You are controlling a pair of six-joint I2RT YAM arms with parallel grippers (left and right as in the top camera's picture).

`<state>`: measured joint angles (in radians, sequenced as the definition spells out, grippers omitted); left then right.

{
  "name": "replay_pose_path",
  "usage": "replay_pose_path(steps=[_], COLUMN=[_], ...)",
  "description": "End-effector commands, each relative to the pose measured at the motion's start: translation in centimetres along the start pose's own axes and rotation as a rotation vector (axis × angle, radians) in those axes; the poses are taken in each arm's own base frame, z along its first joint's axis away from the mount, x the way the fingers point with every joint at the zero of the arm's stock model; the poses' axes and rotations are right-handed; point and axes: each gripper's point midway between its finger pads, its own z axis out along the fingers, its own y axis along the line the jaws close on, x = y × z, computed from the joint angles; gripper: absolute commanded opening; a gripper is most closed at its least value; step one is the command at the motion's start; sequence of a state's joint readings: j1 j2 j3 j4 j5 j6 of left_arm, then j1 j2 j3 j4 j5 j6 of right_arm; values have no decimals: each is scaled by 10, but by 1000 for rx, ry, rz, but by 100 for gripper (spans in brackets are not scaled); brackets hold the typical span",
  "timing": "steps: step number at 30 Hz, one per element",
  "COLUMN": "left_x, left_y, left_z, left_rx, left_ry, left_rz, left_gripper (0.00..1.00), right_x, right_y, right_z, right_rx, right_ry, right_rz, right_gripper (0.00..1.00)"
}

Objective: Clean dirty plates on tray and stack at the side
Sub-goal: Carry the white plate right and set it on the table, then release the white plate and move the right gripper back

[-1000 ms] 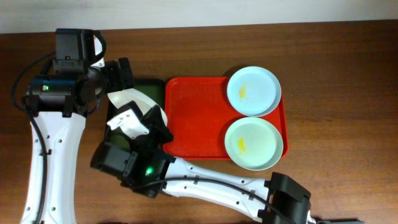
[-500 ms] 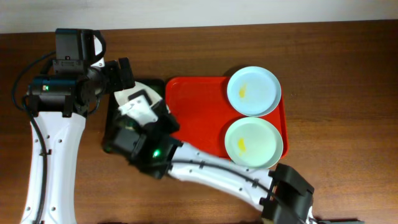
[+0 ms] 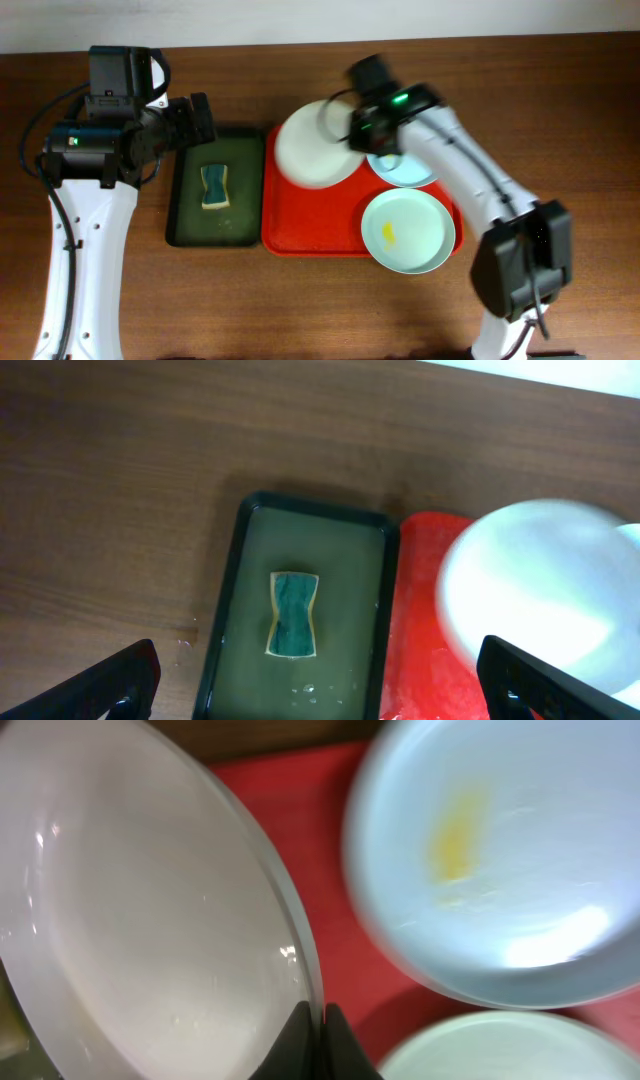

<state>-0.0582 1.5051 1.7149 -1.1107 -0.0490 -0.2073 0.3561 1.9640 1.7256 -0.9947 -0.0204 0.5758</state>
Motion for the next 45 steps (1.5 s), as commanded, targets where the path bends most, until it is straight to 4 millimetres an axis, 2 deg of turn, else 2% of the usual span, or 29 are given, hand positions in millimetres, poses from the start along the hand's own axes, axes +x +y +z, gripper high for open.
replay_pose_path(steps=[1, 4, 9, 12, 14, 16, 23, 25, 26, 27, 28, 30, 32, 35, 37, 38, 39, 40, 43, 45], left_x=[-1, -1, -1, -1, -1, -1, -1, -1, -1, -1, -1, -1, -1, -1, -1, -1, -1, -1, -1, -1], left_y=[1, 1, 1, 1, 1, 1, 1, 1, 1, 1, 1, 1, 1, 1, 1, 1, 1, 1, 1, 1], left_z=[-1, -1, -1, -1, -1, -1, -1, -1, -1, -1, -1, -1, -1, -1, -1, -1, -1, -1, -1, -1], left_rx=[4, 4, 4, 4, 4, 4, 4, 4, 4, 4, 4, 4, 4, 4, 4, 4, 4, 4, 4, 4], left_ry=[-5, -5, -5, -5, -5, -5, -5, -5, -5, -5, -5, -5, -5, -5, -5, -5, -5, -5, -5, -5], left_rz=[-22, -22, -22, -22, -22, -22, -22, -22, -22, -22, -22, -22, -22, -22, -22, -22, -22, -22, -22, -22], left_gripper=[99, 99, 99, 99, 99, 99, 99, 99, 99, 99, 99, 99, 99, 99, 99, 99, 99, 99, 99, 99], right_x=[-35, -49, -29, -14, -4, 0, 23, 27, 26, 25, 25, 24, 18, 3, -1, 0, 1, 3, 18, 25], right_y=[-69, -155, -295, -345, -363, -366, -366, -366, -366, -367, -367, -362, -349, -316, -284, -267, -251, -239, -204, -195], right_z=[-29, -42, -68, -78, -76, -67, -11, -7, -7, -7, -7, -7, -16, -32, -29, -25, -21, -18, -4, 7], right_rx=[-65, -83, 36, 138, 188, 190, 186, 184, 184, 184, 184, 160, 98, 64, 43, 33, 22, 21, 24, 39], right_ry=[9, 40, 57, 54, 62, 66, 85, 90, 87, 82, 82, 91, 105, 129, 153, 168, 183, 194, 243, 252], right_rz=[208, 372, 581, 677, 706, 709, 692, 694, 693, 692, 692, 648, 629, 444, 276, 187, 104, 65, -37, -80], right_gripper=[4, 4, 4, 4, 4, 4, 4, 6, 23, 34, 40, 63, 66, 63, 58, 40, 17, 4, 4, 9])
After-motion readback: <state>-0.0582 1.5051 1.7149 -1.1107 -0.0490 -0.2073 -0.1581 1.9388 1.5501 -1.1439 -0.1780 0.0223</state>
